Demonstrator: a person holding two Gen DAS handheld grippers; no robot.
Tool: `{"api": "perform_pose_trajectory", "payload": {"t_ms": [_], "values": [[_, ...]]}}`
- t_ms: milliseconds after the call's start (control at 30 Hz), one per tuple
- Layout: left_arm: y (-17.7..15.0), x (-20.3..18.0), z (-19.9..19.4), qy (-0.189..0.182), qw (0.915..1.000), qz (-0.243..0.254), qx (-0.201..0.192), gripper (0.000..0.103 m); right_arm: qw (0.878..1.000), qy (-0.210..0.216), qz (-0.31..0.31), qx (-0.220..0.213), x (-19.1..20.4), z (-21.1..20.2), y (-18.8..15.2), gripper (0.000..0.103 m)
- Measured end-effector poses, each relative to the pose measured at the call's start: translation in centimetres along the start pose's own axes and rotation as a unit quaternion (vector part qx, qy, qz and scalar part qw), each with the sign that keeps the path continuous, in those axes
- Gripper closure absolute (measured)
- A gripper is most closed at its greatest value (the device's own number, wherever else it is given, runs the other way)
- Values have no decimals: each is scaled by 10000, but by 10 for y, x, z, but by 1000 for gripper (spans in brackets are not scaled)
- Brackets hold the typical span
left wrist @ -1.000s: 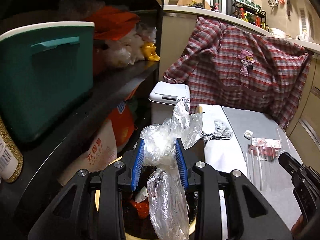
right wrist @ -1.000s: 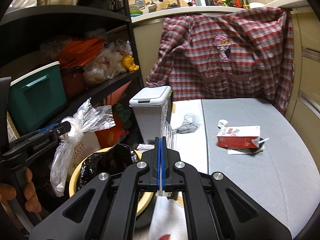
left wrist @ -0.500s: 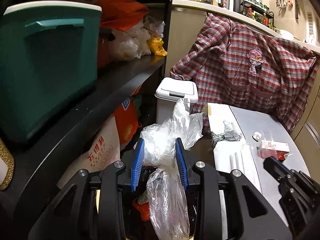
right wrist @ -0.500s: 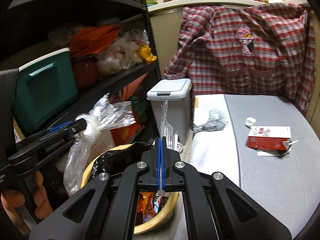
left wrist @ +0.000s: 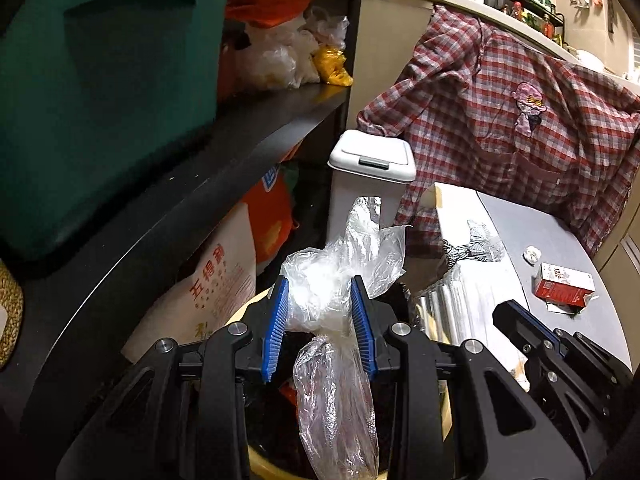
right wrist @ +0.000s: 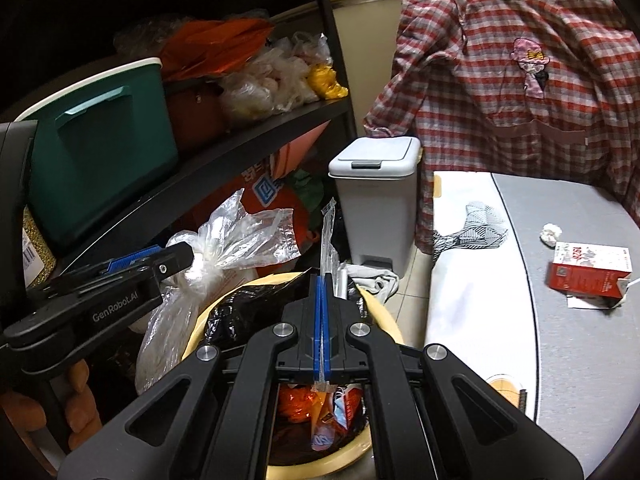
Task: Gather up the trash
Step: 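Open both grippers to drop the bag and straws into the bin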
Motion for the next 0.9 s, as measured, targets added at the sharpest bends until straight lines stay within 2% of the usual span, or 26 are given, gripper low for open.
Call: {"api": "perform_pose_trajectory", "payload": {"t_ms": [100,167,200,233,267,300,333,367,467,633,900], "values": [[0,5,2,69,10000,-15,-3,70,10000,30,-2,29,3,2,-3,101],[-1,8,3,158,9999,-38,17,61,10000,48,-2,62,3,2,-4,98],[-1,9,3,205,9998,-70,24,46,10000,56,1,81,3,3,-4,97],[-2,10,3,252,9996,-95,34,33,9999,34,0,112,2,3,-5,89],[-1,12,2,307,9995,-100,8,30,9999,16,16,141,2,4,-6,82],[-1,13,0,339,9994,-84,-25,26,9999,-5,46,154,0,4,-7,66],[0,13,0,368,9993,-57,-32,17,9999,-27,77,151,-1,3,-8,59],[-1,14,0,453,9990,-26,-14,12,9998,-64,102,158,-3,2,-10,58],[0,14,-1,576,9983,90,-50,10,9996,-115,102,222,-5,0,-13,50],[4,10,-11,534,9984,117,-155,8,9996,-189,131,190,-7,-13,-8,41],[9,-8,-38,244,9985,109,-476,8,9994,-272,183,-59,-17,-49,2,35]]}}
Point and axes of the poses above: each gripper's, at about its wrist camera, not at the fingertips, and z roughly the way its jaws point, x to its left, y to its top, the point moved 9 cm from there along z, roughly the way its jaws point, and after that the axes turned 4 degrees about y, right-handed, at the moved point
